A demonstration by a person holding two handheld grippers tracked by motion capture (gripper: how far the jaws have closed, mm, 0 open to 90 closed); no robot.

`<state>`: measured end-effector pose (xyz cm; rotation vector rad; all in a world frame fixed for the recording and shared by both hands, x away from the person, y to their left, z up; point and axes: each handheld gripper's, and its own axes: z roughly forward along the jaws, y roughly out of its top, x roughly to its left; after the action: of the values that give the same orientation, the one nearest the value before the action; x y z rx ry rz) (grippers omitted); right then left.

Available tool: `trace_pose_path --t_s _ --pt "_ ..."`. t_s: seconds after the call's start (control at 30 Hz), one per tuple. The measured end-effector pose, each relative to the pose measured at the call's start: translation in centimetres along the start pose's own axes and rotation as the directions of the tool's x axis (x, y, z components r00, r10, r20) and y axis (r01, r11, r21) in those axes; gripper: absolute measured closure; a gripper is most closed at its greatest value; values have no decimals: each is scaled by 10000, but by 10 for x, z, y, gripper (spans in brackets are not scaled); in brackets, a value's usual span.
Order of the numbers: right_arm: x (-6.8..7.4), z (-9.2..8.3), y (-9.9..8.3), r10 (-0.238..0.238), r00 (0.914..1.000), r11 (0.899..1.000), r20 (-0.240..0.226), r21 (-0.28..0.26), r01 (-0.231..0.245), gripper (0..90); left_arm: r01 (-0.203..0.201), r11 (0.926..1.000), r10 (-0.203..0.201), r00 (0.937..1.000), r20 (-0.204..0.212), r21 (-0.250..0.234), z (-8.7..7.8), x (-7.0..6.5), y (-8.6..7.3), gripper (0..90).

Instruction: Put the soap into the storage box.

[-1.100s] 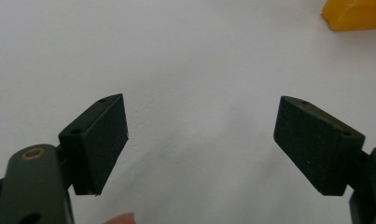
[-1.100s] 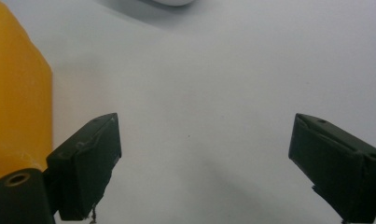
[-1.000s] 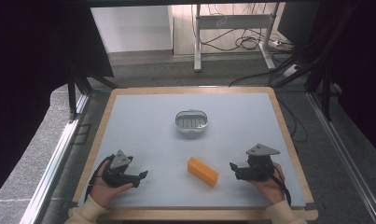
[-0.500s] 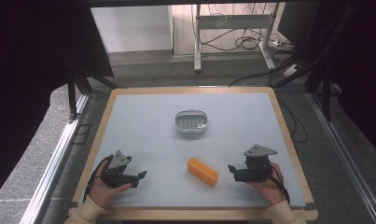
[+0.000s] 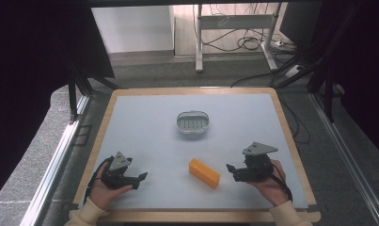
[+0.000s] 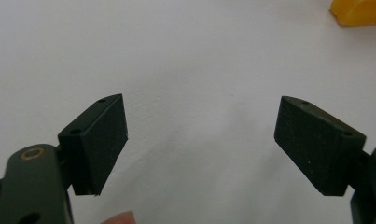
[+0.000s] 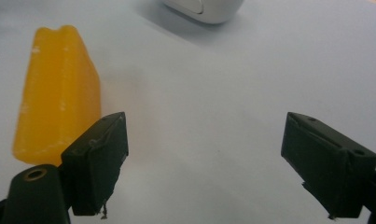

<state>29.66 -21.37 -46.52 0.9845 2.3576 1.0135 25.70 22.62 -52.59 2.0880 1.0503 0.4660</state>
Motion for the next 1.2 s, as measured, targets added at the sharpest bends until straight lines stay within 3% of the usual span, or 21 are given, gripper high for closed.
trace_pose_path --t_s 0.77,1.2 --pt "13 -13 42 -653 9963 9977 -562 166 663 241 32 10000 -32 10000 3 -41 -1 -2 0 175" --pt "31 1 64 -1133 9880 9905 -1046 658 1205 236 -4 10000 4 10000 -59 -29 -1 -3 1 175"
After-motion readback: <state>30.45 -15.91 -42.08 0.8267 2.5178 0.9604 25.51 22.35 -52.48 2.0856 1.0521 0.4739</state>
